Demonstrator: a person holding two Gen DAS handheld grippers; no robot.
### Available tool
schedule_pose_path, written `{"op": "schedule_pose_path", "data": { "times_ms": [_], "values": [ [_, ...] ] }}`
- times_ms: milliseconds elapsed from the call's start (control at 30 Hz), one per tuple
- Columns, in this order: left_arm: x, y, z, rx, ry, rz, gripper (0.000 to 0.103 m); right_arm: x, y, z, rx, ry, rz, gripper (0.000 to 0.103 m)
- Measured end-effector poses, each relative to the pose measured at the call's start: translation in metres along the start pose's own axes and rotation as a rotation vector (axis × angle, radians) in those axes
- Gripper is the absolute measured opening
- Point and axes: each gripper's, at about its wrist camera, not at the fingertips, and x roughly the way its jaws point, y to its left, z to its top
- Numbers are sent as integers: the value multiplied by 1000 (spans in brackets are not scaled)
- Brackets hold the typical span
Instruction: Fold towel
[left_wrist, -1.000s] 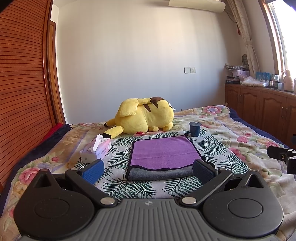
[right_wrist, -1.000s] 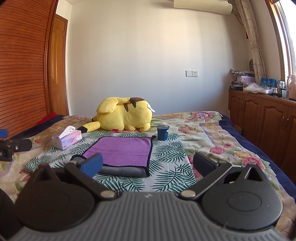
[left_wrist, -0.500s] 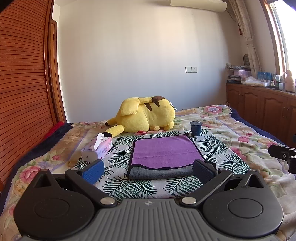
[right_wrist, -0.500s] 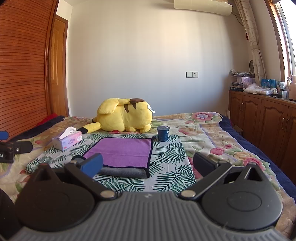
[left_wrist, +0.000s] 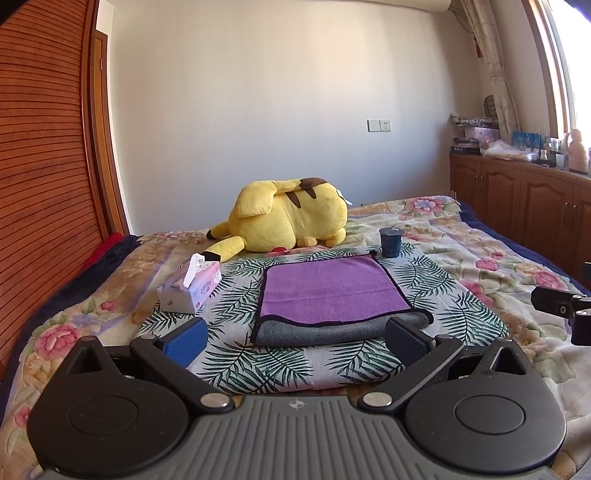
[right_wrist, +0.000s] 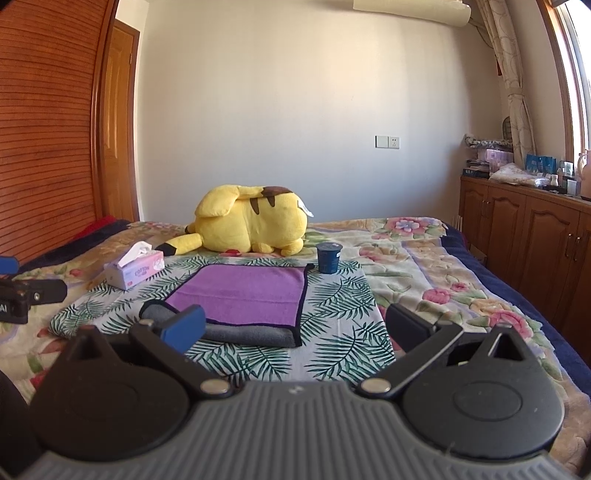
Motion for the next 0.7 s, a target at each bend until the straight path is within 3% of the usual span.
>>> {"op": "schedule_pose_path", "data": {
  "times_ms": [700],
  "values": [
    [69,20,10,49,109,-23,87,61,6,-4,-53,142,63,103]
  ]
}}
